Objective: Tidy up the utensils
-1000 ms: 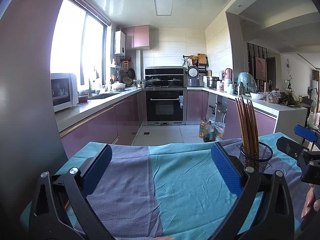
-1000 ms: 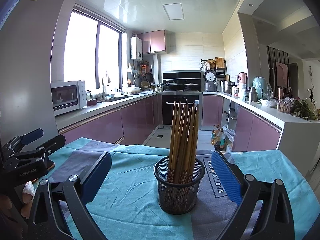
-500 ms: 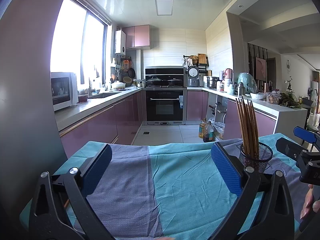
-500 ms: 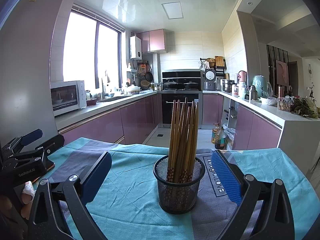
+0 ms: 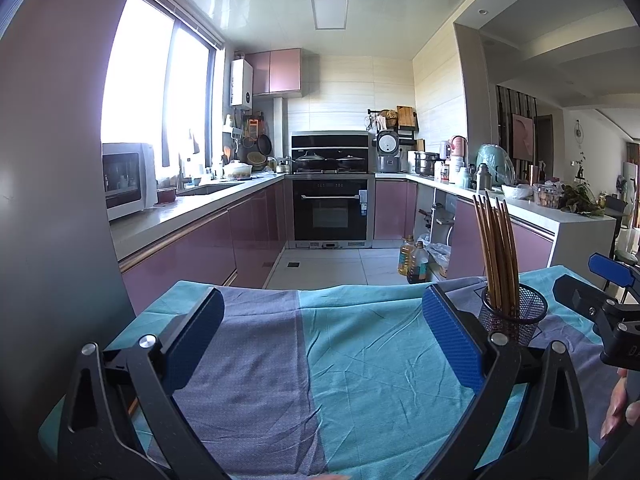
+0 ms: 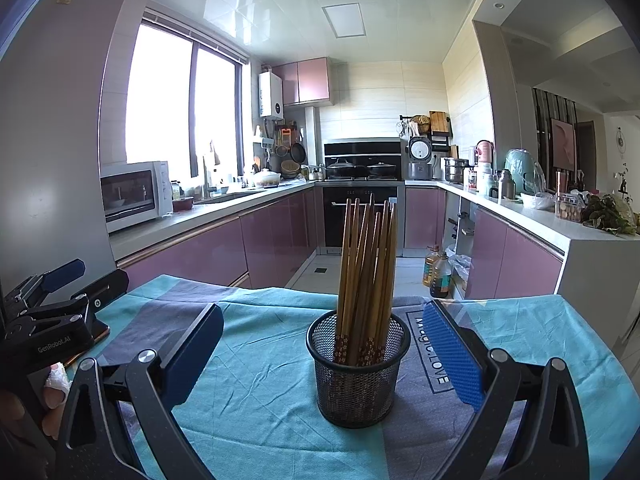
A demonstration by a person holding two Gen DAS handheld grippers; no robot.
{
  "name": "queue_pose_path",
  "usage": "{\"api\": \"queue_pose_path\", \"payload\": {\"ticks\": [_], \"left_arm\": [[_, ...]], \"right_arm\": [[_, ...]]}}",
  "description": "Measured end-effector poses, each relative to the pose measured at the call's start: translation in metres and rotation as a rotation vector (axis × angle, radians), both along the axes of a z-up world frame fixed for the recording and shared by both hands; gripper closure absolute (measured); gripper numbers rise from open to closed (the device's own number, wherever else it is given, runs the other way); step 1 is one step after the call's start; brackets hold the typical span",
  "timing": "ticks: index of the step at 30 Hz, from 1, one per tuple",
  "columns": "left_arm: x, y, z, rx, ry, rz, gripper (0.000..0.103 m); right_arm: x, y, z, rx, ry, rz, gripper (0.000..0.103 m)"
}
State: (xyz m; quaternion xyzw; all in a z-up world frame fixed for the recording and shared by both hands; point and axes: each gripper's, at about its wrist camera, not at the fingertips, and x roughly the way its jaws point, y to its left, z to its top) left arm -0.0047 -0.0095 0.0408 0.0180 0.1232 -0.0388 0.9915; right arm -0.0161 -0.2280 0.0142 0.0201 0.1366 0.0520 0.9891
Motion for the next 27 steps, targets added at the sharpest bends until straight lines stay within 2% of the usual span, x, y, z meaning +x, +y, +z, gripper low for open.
{"api": "queue_pose_path", "payload": {"ticks": [27], "left_arm": [[0.0001, -0.0007, -0.001, 0.001, 0.001, -0.003, 0.006]], "right_arm": [[0.001, 0.0003, -0.0016, 0.008, 0.004, -0.001, 0.007]]}}
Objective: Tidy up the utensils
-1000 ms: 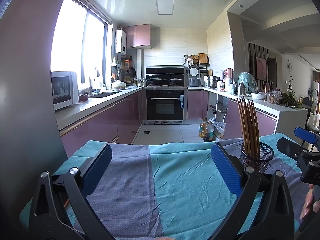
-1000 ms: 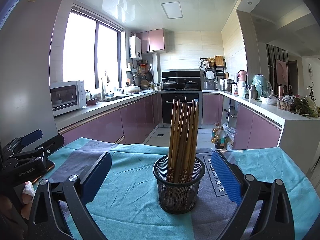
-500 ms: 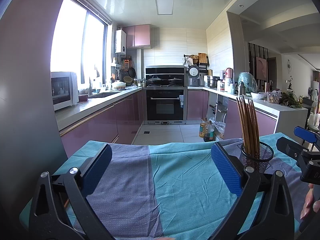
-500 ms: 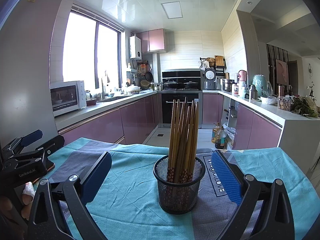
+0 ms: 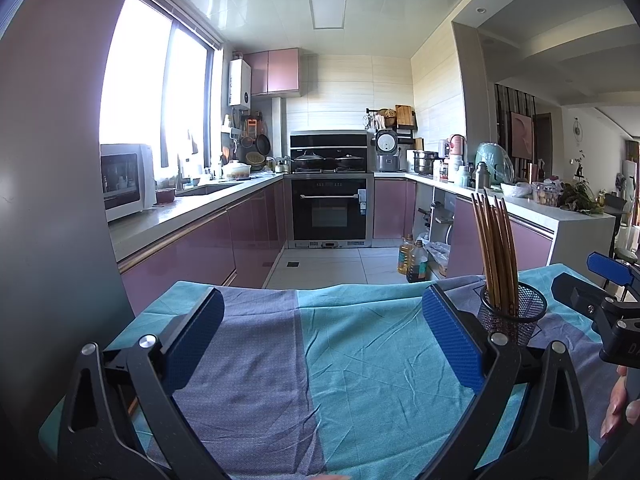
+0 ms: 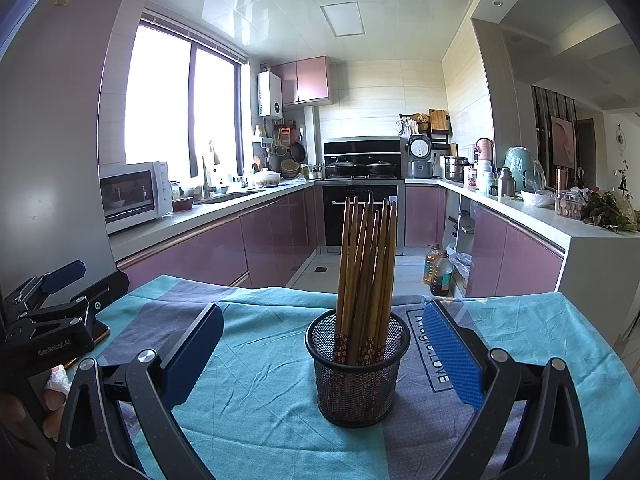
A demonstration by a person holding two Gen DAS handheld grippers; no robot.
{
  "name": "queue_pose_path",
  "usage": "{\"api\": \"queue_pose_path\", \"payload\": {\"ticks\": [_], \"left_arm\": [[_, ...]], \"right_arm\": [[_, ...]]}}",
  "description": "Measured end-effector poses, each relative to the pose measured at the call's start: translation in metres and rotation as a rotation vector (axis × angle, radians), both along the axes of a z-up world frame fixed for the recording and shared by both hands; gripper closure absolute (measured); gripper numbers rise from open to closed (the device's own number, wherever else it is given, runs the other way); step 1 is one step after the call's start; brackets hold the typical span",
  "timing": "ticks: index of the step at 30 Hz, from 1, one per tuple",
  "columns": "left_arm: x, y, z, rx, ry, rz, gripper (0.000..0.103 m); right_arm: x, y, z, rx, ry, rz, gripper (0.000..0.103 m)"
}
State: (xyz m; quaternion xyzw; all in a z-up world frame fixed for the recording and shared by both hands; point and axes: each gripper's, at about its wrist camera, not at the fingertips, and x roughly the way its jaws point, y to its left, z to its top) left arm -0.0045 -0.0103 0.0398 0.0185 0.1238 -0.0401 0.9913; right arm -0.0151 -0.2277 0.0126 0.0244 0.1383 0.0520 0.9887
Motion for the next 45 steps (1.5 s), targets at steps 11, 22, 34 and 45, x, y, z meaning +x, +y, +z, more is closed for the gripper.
{"api": "queue_pose_path", "payload": {"ticks": [11, 22, 34, 45], "left_arm": [[-0.0001, -0.0005, 0.0, 0.0, 0.0, -0.001, 0.006], [0.0004, -0.0004, -0.001, 0.002, 0.0, -0.001, 0.006], [0.0003, -0.0003, -0.001, 0.001, 0.0, -0.001, 0.006], [0.0003, -0.0003, -0.0013, 0.001, -0.001, -0.001, 0.006]], "right_arm": [[0.001, -0.001, 0.0004, 0.001, 0.007, 0.0, 0.007], [0.0017, -0.0024, 0.001, 0.011, 0.008, 0.0, 0.007], [0.0016, -0.0027, 0.0018, 0.014, 0.011, 0.001, 0.007], [0.002, -0.0028, 0.0025, 0.016, 0.012, 0.001, 0.007]]}}
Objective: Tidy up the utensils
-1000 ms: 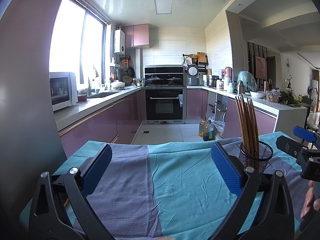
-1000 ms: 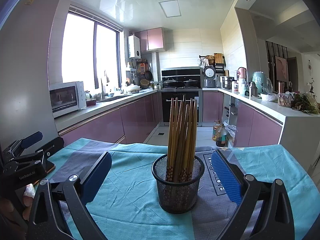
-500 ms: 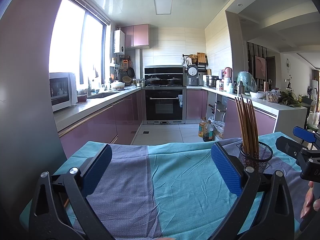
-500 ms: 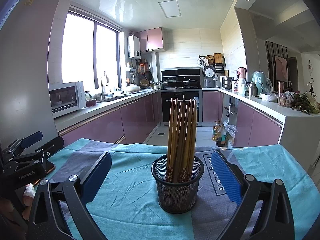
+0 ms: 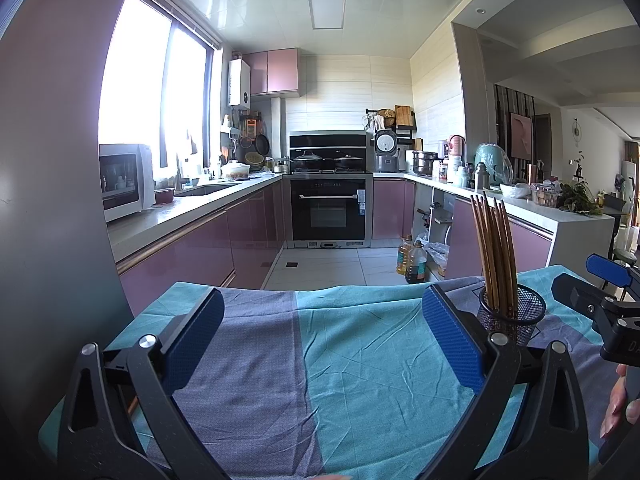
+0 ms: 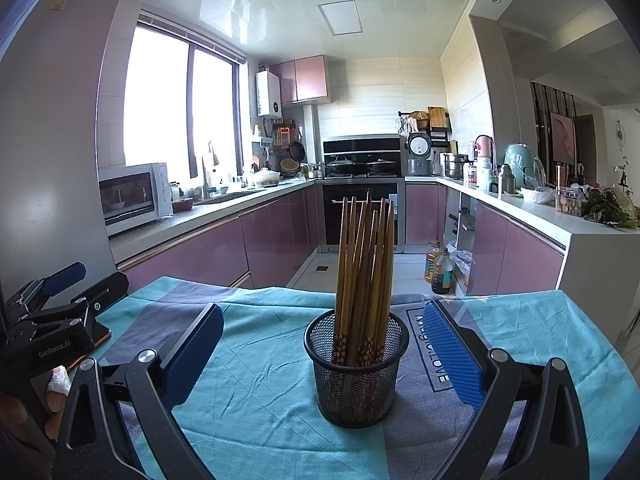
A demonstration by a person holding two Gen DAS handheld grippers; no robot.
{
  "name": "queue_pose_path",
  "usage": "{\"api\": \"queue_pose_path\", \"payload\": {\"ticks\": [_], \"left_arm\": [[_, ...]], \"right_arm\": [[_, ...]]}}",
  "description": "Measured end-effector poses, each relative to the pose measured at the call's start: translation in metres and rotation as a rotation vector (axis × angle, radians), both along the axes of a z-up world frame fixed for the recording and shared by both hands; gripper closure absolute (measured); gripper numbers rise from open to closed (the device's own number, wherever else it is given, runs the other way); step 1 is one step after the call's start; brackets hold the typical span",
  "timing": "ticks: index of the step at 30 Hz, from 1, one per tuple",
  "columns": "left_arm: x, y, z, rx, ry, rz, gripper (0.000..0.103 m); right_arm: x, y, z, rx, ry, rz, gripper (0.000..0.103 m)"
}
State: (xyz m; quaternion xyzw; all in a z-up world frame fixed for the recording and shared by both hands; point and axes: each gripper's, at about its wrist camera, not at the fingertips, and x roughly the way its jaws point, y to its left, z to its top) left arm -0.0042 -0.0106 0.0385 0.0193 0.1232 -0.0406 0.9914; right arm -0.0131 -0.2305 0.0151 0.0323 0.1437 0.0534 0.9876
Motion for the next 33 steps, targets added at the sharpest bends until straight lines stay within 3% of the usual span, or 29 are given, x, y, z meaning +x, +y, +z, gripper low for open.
{"api": "queue_pose_path", "payload": {"ticks": [33], "left_arm": [[0.0002, 0.0005, -0.0003, -0.001, 0.001, 0.0, 0.006]], "right_arm": [[0.0012, -0.001, 0.0, 0.003, 0.004, -0.003, 0.007]]}}
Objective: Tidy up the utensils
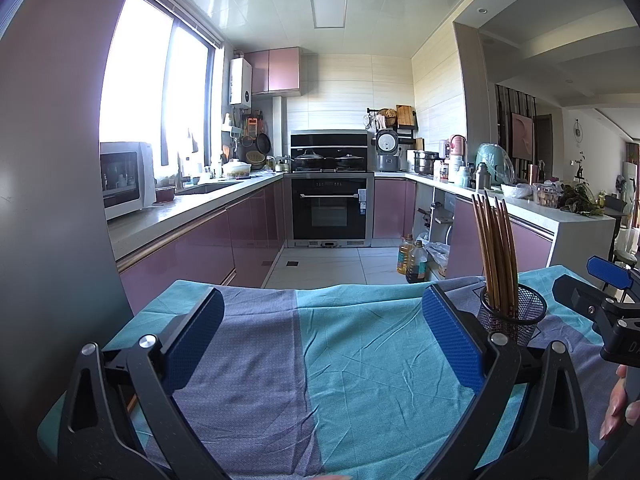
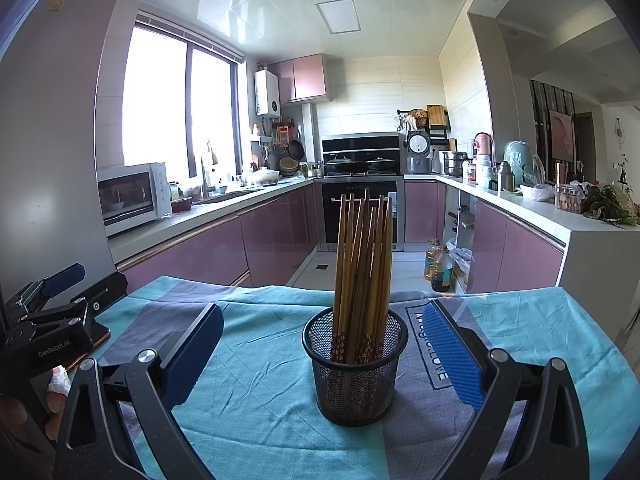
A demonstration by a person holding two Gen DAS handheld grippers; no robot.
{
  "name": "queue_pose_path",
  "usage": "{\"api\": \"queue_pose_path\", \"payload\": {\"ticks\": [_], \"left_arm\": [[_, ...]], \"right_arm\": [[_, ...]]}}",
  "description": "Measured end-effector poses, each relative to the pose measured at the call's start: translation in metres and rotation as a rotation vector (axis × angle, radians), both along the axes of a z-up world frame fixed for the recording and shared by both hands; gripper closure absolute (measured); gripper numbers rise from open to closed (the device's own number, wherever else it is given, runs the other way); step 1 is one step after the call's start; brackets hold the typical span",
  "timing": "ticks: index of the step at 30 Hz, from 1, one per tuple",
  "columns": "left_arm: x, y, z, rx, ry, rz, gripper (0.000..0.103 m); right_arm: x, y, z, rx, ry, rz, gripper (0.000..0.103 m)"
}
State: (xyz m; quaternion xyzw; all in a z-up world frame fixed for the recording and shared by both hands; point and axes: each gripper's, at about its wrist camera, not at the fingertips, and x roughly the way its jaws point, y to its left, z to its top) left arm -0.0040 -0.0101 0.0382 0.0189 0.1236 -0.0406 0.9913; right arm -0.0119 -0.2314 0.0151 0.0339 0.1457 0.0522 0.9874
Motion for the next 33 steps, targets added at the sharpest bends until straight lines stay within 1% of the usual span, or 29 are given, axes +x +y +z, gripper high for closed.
{"api": "queue_pose_path", "payload": {"ticks": [33], "left_arm": [[0.0007, -0.0014, -0.0014, 0.001, 0.002, -0.001, 0.006]], "right_arm": [[0.002, -0.0009, -0.0029, 0.007, 0.005, -0.001, 0.007]]}}
